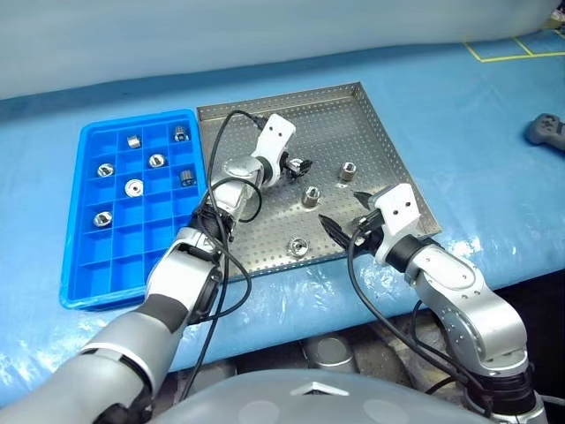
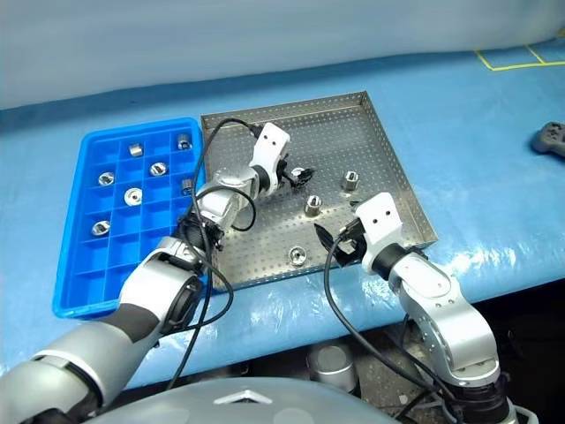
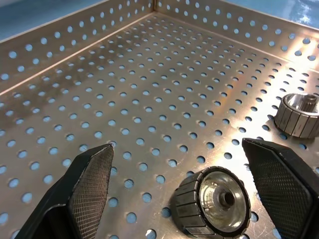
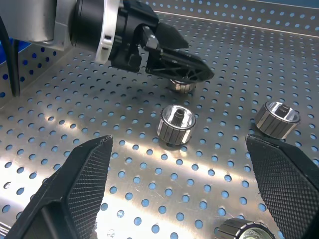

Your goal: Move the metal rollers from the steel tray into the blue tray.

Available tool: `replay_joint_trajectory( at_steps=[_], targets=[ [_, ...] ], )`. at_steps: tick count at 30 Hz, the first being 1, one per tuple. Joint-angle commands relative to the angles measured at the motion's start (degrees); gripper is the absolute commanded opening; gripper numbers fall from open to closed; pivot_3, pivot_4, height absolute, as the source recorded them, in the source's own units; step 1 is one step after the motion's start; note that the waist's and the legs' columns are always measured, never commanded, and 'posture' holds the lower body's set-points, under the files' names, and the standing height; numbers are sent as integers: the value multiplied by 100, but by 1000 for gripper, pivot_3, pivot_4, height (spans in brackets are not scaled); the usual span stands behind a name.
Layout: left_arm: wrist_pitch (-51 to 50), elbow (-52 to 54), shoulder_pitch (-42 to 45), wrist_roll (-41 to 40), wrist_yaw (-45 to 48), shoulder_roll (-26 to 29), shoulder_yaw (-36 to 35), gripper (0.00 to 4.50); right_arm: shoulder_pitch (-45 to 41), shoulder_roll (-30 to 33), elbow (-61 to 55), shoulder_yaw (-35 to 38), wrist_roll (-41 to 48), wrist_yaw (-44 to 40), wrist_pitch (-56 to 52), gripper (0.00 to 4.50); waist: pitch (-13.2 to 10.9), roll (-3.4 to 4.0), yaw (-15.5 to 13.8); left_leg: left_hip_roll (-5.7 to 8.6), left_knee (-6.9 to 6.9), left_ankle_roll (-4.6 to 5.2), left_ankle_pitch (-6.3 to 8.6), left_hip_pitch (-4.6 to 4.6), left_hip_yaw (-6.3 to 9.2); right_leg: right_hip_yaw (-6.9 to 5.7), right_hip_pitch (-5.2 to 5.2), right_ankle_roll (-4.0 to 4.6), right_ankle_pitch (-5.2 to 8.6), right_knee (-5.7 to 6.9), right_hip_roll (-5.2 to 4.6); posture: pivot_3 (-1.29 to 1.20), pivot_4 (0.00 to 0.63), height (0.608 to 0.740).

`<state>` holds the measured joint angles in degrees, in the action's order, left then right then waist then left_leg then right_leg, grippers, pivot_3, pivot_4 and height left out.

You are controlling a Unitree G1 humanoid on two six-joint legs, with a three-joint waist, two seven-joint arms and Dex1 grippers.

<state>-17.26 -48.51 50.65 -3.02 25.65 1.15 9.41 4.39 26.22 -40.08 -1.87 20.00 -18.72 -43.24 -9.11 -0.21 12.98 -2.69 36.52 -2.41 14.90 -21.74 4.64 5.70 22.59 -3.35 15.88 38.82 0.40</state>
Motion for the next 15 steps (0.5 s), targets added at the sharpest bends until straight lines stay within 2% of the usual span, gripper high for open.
replay_joint_trajectory(
  at_steps=[1,2,8,10,15],
  targets=[
    [105,-23,101,218,288,-46,206,4484,-50,-41,-244,-20,-2,40,0,4500,0,0,37,0,-1,0,0,-1,0,0,0,-1,0,0,0,-294,150,740],
    [98,-24,83,279,325,-31,258,4484,-66,-43,-238,-31,-6,41,1,4500,0,0,47,0,0,0,0,-1,0,0,0,-1,0,0,0,-294,150,740],
    [-5,327,-80,300,224,77,106,2515,-146,-66,-203,-58,-20,38,-13,4500,0,0,97,0,-1,0,0,2,0,1,0,-2,1,2,1,-274,150,740],
    [-126,904,-285,237,149,224,-17,1936,-172,-67,-185,-83,-29,31,-19,4500,-1,1,102,0,-1,0,0,2,1,1,0,-2,1,3,1,-267,150,740],
    [-820,3230,-1145,-143,-183,595,-664,1876,-352,-76,-162,-275,-15,-40,-57,4500,-2,4,94,-5,-9,-2,-1,2,0,5,4,-1,0,4,2,-235,150,740]
  ],
)
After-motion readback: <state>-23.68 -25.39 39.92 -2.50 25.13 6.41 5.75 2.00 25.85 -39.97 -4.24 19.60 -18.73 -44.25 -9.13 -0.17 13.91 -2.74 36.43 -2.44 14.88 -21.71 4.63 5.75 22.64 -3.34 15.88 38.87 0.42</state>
